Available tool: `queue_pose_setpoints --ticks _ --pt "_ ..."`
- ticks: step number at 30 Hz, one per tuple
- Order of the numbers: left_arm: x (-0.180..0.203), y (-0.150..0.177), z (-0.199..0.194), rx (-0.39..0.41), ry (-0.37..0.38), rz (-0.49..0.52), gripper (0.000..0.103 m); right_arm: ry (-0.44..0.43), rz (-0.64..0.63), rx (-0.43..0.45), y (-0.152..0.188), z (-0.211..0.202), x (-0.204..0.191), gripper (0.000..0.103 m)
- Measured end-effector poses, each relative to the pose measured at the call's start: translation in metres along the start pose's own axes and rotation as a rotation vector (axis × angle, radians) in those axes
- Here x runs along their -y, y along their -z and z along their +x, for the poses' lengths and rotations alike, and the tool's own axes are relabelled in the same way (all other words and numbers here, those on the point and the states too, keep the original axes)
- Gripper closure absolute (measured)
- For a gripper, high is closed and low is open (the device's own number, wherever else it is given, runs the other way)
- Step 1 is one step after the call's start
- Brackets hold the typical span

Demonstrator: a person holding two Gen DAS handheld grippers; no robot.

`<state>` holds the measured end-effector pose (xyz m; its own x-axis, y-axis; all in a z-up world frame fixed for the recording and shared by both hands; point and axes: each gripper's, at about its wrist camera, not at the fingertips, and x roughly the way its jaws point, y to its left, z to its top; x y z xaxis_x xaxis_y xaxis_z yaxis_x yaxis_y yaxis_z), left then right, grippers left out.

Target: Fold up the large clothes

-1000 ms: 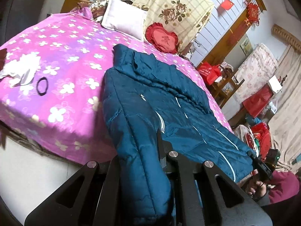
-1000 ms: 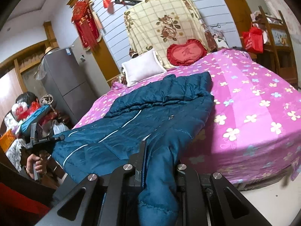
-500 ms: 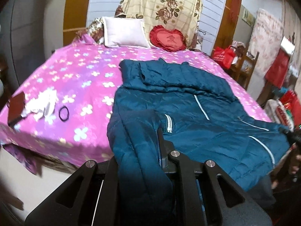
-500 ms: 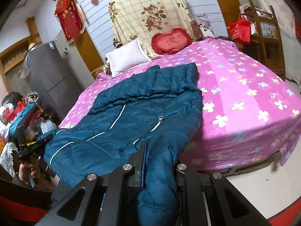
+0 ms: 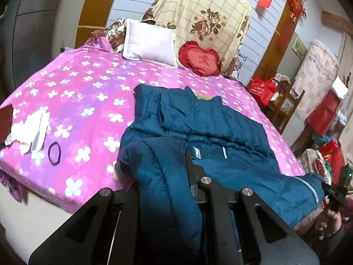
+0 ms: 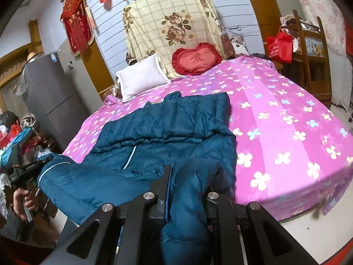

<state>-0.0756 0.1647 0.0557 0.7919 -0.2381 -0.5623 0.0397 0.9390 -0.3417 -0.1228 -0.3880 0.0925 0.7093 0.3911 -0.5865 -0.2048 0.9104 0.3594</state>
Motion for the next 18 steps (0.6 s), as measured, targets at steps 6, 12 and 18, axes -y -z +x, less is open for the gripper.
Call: queue_pose_setpoints --ticks 6,12,18 --pt "0.004 -0.025 0.036 -0.013 -0.031 -0.005 0.091 0.032 0.023 -0.018 -0.025 0.039 0.006 0.090" --pt "0.006 -0.053 0.072 -0.056 -0.051 -0.007 0.091 0.053 0.041 -0.118 -0.060 0.088 0.012 0.090" --pt "0.004 -0.078 0.106 -0.077 -0.094 -0.015 0.091 0.054 0.047 -0.153 -0.093 0.120 0.019 0.090"
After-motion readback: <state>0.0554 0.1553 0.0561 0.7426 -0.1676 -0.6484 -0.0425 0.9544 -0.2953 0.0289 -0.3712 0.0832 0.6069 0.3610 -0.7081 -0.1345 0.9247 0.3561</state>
